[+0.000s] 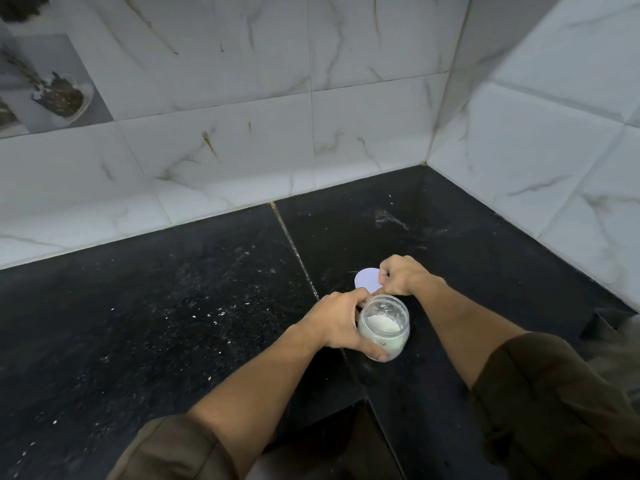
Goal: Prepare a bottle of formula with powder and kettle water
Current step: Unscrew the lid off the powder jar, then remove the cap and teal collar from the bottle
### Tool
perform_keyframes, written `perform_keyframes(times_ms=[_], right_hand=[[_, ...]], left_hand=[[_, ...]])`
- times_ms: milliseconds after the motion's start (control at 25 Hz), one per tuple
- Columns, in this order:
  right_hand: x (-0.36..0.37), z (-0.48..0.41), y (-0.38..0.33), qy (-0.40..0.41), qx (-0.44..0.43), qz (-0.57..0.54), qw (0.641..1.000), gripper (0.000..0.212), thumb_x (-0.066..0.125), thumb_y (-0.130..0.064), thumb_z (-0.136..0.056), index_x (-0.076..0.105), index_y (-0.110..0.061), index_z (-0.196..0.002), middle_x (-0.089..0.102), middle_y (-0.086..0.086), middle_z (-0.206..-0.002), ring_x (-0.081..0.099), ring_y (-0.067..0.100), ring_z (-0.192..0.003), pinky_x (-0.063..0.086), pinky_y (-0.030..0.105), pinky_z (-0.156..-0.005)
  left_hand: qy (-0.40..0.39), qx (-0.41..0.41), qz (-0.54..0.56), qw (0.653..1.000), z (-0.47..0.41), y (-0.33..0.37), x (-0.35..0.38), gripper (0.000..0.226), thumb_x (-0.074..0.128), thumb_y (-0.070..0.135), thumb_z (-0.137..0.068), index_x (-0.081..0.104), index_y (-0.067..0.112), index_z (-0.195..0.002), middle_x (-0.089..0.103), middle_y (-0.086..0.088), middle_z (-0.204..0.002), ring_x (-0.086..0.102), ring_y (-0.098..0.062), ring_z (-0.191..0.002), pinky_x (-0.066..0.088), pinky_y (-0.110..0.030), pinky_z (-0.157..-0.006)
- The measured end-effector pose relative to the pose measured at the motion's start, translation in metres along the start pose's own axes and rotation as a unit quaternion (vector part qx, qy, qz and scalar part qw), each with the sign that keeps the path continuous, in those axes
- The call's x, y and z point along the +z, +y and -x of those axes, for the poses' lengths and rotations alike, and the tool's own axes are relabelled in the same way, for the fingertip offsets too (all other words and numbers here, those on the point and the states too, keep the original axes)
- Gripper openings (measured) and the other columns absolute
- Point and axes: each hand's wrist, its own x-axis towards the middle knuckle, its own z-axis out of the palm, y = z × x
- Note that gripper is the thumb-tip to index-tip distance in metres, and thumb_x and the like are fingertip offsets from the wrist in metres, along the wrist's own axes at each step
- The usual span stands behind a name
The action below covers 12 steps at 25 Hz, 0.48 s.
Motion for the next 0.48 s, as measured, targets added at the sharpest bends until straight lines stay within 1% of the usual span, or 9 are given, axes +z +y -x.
perform_keyframes(times_ms=[80, 160, 240, 320, 360, 400, 480], right_hand=[[-0.005, 0.005, 0.000, 0.005, -0.002, -0.005, 1.000, 0.040, 0.094, -0.038, -0.070, 0.072, -0.023, -0.100, 0.063, 0.001, -0.109, 0.063, 0.025, -0.103, 0.055, 0.038, -0.096], [-0.016, 0.018, 0.000, 0.025, -0.004, -0.017, 1.000, 0.049, 0.095, -0.039, -0.070, 0.071, -0.024, -0.110, 0.065, 0.002, -0.114, 0.062, 0.024, -0.107, 0.054, 0.038, -0.095], [-0.033, 0.036, 0.006, 0.055, 0.001, -0.027, 0.998, 0.054, 0.092, -0.040, -0.074, 0.069, -0.024, -0.120, 0.066, 0.005, -0.122, 0.062, 0.026, -0.113, 0.052, 0.039, -0.096], [-0.052, 0.063, 0.017, 0.086, 0.017, -0.033, 0.996, 0.054, 0.089, -0.040, -0.077, 0.067, -0.025, -0.124, 0.066, 0.005, -0.126, 0.063, 0.027, -0.116, 0.051, 0.038, -0.097], [-0.062, 0.078, 0.023, 0.101, 0.027, -0.030, 0.994, 0.052, 0.088, -0.040, -0.079, 0.067, -0.026, -0.125, 0.066, 0.005, -0.127, 0.063, 0.027, -0.116, 0.051, 0.037, -0.097], [-0.070, 0.092, 0.030, 0.116, 0.037, -0.023, 0.992, 0.050, 0.086, -0.040, -0.080, 0.068, -0.026, -0.124, 0.066, 0.005, -0.127, 0.063, 0.027, -0.116, 0.050, 0.036, -0.097], [-0.083, 0.127, 0.046, 0.140, 0.067, -0.011, 0.988, 0.045, 0.082, -0.040, -0.083, 0.068, -0.025, -0.123, 0.067, 0.005, -0.128, 0.063, 0.028, -0.117, 0.050, 0.036, -0.097]], left_hand=[[-0.002, 0.005, -0.005, 1.000, -0.001, 0.001, -0.001, 0.085, 0.092, 0.070, -0.040, 0.058, 0.037, -0.110, 0.072, 0.020, -0.102, 0.068, -0.002, -0.094, 0.057, -0.037, -0.088], [-0.004, 0.010, -0.011, 1.000, 0.000, 0.003, -0.004, 0.085, 0.092, 0.070, -0.041, 0.058, 0.036, -0.112, 0.071, 0.020, -0.102, 0.067, -0.001, -0.095, 0.056, -0.036, -0.089], [-0.014, 0.012, -0.011, 1.000, 0.002, 0.007, -0.007, 0.087, 0.092, 0.070, -0.040, 0.059, 0.037, -0.115, 0.071, 0.021, -0.104, 0.066, -0.001, -0.099, 0.056, -0.036, -0.093], [-0.026, 0.011, 0.003, 1.000, 0.005, 0.009, -0.009, 0.094, 0.094, 0.068, -0.038, 0.060, 0.039, -0.121, 0.071, 0.023, -0.109, 0.066, 0.000, -0.105, 0.054, -0.035, -0.099], [-0.031, 0.006, 0.012, 0.999, 0.008, 0.008, -0.012, 0.102, 0.095, 0.067, -0.037, 0.059, 0.038, -0.128, 0.070, 0.022, -0.117, 0.065, 0.000, -0.111, 0.052, -0.035, -0.103], [-0.034, -0.002, 0.017, 0.999, 0.011, 0.006, -0.016, 0.117, 0.095, 0.068, -0.035, 0.055, 0.035, -0.140, 0.067, 0.020, -0.129, 0.062, -0.004, -0.120, 0.049, -0.036, -0.108], [-0.030, -0.001, 0.017, 0.999, 0.019, 0.007, -0.027, 0.150, 0.093, 0.075, -0.029, 0.035, 0.026, -0.159, 0.051, 0.008, -0.154, 0.050, -0.014, -0.139, 0.040, -0.040, -0.117]])
